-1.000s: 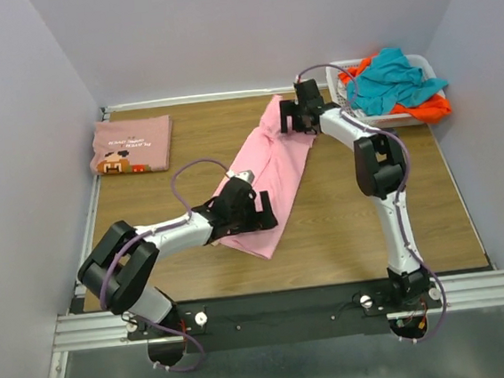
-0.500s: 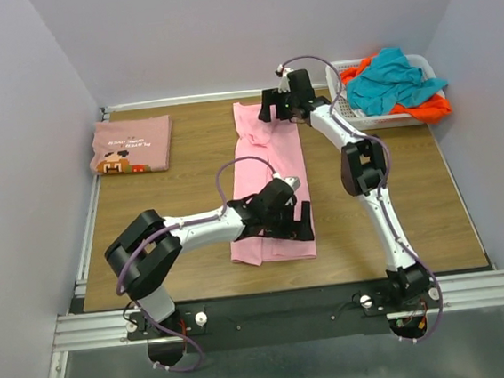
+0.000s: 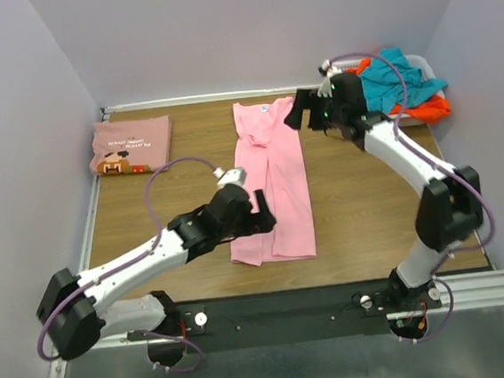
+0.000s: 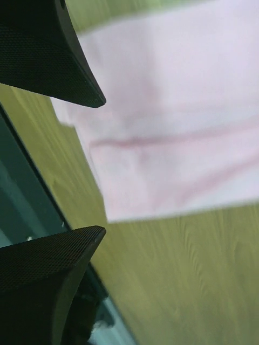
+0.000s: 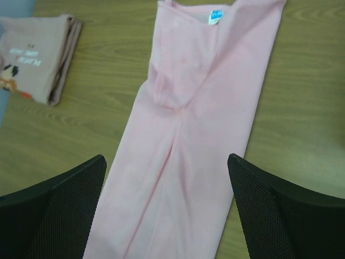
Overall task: Fold and stack the t-shirts
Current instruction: Fold the tshirt
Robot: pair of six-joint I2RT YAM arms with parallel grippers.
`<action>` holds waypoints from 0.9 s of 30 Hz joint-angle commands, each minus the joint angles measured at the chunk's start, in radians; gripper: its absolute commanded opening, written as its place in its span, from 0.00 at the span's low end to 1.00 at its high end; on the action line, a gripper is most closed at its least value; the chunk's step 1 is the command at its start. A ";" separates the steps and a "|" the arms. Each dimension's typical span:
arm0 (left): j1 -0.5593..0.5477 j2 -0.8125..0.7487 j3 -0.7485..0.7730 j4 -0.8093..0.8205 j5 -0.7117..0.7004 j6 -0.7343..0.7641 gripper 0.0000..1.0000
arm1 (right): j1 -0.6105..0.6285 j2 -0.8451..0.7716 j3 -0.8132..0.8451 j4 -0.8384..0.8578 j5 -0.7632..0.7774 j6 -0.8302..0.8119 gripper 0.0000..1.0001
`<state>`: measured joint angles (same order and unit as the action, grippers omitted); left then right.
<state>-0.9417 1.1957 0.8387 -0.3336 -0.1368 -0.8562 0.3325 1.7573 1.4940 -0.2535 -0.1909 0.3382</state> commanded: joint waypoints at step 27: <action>0.389 -0.231 -0.365 0.028 -0.066 -0.053 0.98 | 0.853 -0.133 -0.687 0.198 0.248 0.461 0.61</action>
<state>-0.5617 0.9455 0.4759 -0.3332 -0.2192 -0.9318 1.1717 1.5867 0.7830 -0.0849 -0.0208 0.7605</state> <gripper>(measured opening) 0.983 0.631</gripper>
